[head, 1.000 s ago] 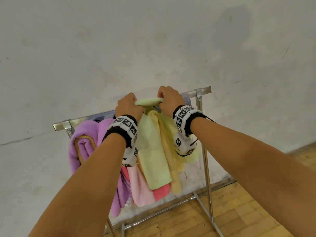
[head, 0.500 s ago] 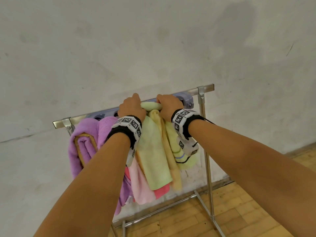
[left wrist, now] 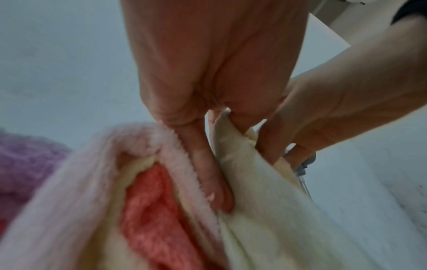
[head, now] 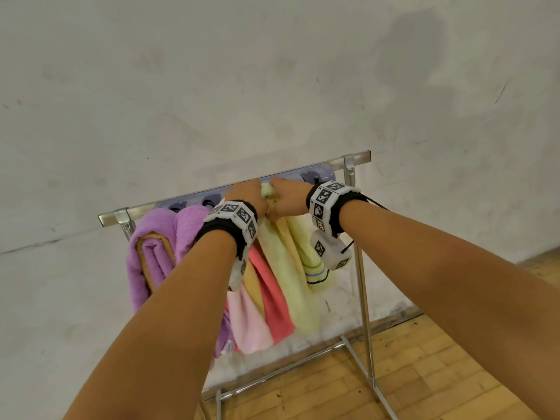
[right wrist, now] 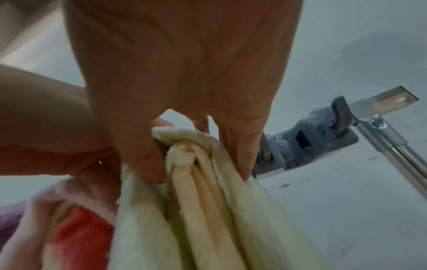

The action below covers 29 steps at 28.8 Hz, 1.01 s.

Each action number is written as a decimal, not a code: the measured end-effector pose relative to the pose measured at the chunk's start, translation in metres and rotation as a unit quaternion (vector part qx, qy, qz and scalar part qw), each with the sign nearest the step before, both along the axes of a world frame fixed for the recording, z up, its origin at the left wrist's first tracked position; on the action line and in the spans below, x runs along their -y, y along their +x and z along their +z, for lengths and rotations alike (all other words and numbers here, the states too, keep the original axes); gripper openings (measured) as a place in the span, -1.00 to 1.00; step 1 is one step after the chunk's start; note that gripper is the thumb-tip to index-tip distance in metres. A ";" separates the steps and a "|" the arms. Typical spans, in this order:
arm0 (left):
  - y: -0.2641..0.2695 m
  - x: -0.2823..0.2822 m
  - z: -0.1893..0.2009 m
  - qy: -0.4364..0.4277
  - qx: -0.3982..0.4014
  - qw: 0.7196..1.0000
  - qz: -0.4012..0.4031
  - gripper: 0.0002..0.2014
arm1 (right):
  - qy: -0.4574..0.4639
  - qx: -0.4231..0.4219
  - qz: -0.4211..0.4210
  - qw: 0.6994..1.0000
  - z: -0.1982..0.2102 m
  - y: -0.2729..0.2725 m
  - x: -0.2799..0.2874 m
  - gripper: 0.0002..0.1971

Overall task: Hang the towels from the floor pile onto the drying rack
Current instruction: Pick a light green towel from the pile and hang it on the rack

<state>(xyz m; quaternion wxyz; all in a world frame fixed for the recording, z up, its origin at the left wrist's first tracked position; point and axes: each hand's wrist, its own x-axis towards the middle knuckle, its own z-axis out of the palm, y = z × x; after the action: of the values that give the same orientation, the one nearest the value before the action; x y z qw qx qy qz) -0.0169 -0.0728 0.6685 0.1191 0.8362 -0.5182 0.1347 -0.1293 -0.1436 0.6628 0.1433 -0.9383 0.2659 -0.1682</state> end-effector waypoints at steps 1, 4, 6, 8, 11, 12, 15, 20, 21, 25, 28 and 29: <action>0.000 0.000 -0.001 0.003 -0.017 1.000 -0.001 -0.93 | 0.006 0.011 -0.006 1.000 -0.002 0.000 -0.001 -0.45; 0.001 -0.001 -0.004 0.005 -0.059 0.998 -0.014 -0.97 | 0.009 0.049 -0.029 0.998 -0.013 0.003 0.000 -0.42; 0.002 -0.005 -0.008 0.007 -0.080 0.997 -0.018 -0.88 | 0.008 0.081 -0.045 0.996 -0.022 0.007 -0.001 -0.47; 0.002 -0.011 -0.013 0.004 -0.078 0.997 -0.008 -0.70 | 0.017 0.117 -0.057 0.991 -0.030 0.012 -0.001 -0.53; 0.001 -0.017 -0.022 -0.010 -0.047 0.999 0.007 -0.59 | 0.035 0.168 -0.070 0.983 -0.038 0.017 -0.002 -0.50; 0.000 -0.019 -0.023 -0.018 -0.051 0.999 0.008 -0.59 | 0.038 0.179 -0.075 0.980 -0.041 0.017 -0.002 -0.48; -0.005 -0.023 -0.023 -0.021 -0.066 0.998 0.000 -0.59 | 0.053 0.199 -0.075 0.976 -0.048 0.016 -0.001 -0.47; -0.013 -0.022 -0.022 -0.037 -0.107 0.994 -0.005 -0.47 | 0.052 0.154 -0.066 0.984 -0.047 0.018 0.002 -0.30; -0.015 -0.021 -0.023 -0.046 -0.120 0.992 -0.004 -0.43 | 0.046 0.157 -0.068 0.984 -0.048 0.019 0.002 -0.34; -0.015 -0.017 -0.029 -0.084 -0.167 0.982 -0.013 -0.41 | 0.028 0.174 -0.070 0.982 -0.054 0.017 0.006 -0.60; -0.015 -0.016 -0.032 -0.093 -0.187 0.978 -0.026 -0.40 | 0.032 0.172 -0.063 0.982 -0.056 0.012 0.010 -0.64; -0.015 -0.016 -0.032 -0.098 -0.191 0.976 -0.028 -0.42 | 0.029 0.171 -0.062 0.983 -0.055 0.012 0.010 -0.62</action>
<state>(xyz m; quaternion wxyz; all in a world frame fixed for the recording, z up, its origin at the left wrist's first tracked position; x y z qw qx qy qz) -0.0318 -0.0573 0.6363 0.3008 0.8159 -0.4935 0.0197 -0.1169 -0.1533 0.6079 0.2029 -0.8729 0.3000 -0.3268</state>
